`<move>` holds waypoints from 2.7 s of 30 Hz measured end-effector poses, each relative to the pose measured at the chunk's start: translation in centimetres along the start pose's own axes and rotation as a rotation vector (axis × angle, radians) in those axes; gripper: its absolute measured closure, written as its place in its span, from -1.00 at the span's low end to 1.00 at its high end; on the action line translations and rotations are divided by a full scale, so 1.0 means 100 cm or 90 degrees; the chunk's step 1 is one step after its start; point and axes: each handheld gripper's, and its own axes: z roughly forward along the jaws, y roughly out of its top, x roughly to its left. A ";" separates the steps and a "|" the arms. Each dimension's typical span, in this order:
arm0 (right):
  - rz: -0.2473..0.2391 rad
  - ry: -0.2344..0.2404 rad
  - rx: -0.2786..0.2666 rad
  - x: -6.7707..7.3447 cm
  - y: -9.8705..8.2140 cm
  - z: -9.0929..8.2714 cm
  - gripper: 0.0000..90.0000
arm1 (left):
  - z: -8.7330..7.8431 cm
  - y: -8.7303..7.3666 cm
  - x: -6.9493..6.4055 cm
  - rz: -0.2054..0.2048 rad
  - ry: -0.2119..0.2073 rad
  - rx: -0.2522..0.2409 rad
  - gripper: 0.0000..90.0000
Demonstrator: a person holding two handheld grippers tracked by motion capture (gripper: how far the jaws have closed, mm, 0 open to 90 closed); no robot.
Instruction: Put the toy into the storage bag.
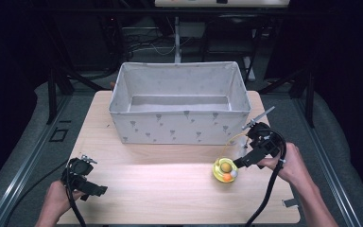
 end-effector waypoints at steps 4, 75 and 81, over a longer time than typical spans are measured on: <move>-0.006 0.002 -0.006 0.000 0.007 -0.004 -0.99 | 0.000 0.001 0.000 0.000 -0.003 0.000 -1.00; -0.107 -0.011 0.011 0.028 0.079 -0.032 0.96 | -0.008 0.002 0.000 -0.013 0.022 -0.046 -1.00; -0.118 -0.011 0.012 0.031 0.086 -0.032 0.96 | -0.006 0.003 -0.004 -0.002 0.024 -0.034 -1.00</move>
